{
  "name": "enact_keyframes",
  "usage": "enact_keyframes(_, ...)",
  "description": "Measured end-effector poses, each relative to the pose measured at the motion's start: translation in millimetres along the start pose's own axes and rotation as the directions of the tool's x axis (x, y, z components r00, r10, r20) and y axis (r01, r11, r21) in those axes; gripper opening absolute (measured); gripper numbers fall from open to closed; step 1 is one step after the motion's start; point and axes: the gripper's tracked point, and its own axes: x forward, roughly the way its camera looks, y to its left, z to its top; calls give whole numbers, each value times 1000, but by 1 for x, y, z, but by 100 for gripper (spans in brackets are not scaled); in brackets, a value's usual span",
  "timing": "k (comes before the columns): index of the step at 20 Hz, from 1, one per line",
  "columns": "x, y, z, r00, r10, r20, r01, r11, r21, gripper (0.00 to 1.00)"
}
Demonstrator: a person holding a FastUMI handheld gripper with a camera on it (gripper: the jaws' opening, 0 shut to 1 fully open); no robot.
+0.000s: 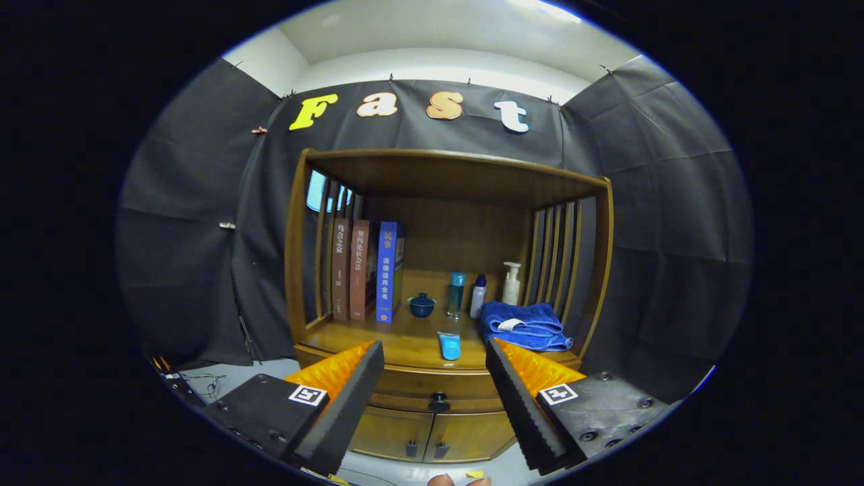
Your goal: Pull open the drawer, take out the items inside it, and place them on the countertop above the cabinet.
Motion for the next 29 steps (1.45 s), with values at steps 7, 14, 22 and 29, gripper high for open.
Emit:
enact_keyframes(7, -64, -1, 34, 999, 16, 30, -16, 999, 31, 98)
enact_keyframes(14, -94, -8, 56, 998, 15, 56, -17, 999, 28, 98)
enact_keyframes(22, -103, -6, 61, 998, 36, 59, -39, 998, 49, 98)
enact_keyframes(29, -103, -5, 61, 997, 29, 66, -32, 999, 41, 98)
